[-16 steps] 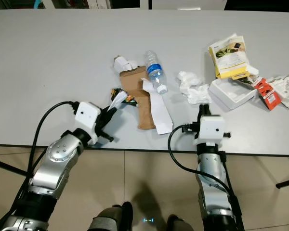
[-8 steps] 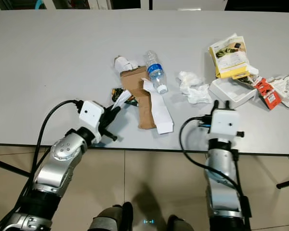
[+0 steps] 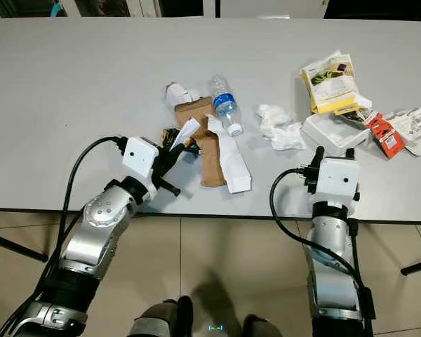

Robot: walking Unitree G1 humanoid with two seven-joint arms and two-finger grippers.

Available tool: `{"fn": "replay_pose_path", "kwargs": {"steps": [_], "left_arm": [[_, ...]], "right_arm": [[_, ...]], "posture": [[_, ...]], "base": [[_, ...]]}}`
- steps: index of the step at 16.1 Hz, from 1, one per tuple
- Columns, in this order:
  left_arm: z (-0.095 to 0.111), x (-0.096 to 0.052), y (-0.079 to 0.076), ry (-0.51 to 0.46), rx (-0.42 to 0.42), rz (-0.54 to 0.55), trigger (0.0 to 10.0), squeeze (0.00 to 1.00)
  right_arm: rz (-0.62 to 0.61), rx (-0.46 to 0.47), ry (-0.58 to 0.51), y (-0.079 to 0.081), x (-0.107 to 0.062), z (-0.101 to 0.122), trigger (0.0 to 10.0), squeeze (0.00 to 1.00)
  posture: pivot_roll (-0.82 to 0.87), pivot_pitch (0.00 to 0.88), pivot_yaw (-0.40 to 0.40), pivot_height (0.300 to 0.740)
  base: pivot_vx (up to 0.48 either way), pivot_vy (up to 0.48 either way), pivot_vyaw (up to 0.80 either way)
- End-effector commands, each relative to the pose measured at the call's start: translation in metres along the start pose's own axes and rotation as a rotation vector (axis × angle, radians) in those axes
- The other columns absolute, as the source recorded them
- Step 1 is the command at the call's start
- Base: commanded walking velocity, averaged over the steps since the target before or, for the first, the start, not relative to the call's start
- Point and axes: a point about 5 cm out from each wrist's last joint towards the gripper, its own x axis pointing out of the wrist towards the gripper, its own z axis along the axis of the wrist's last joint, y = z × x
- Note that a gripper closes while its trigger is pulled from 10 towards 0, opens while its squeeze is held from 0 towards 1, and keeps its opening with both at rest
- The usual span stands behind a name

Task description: Picking trash to rubbish bin

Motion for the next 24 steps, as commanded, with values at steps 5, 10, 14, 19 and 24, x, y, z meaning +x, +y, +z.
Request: {"fn": "replay_pose_path", "kwargs": {"steps": [5,10,14,19,24], "left_arm": [[0.001,0.004,-0.001,-0.017,-0.011,0.015,10.0,0.0],[0.002,0.005,-0.001,-0.018,-0.008,0.008,10.0,0.0],[-0.002,0.002,-0.001,0.003,-0.008,-0.002,10.0,0.0],[-0.004,0.001,-0.001,0.012,-0.011,-0.003,10.0,0.0],[-0.006,-0.001,0.0,0.026,-0.015,0.009,10.0,0.0]], "right_arm": [[0.008,-0.007,0.013,-0.003,-0.004,0.001,10.0,1.0],[0.052,0.019,0.042,0.001,-0.008,0.0,10.0,0.73],[0.108,0.026,0.04,0.009,-0.011,0.003,10.0,0.0],[0.156,0.041,0.047,0.013,-0.013,0.004,10.0,0.0],[0.213,0.04,0.049,0.021,-0.014,0.005,10.0,0.0]], "posture": [[0.21,0.142,0.007,0.74],[0.21,0.142,0.007,0.74],[0.2,0.156,0.012,0.74],[0.21,0.16,0.01,0.74],[0.21,0.163,0.006,0.74]], "base": [[0.0,0.0,0.0],[0.0,0.0,0.0],[0.0,-0.15,0.0],[0.0,-0.36,0.0],[0.0,-0.338,0.0]]}}
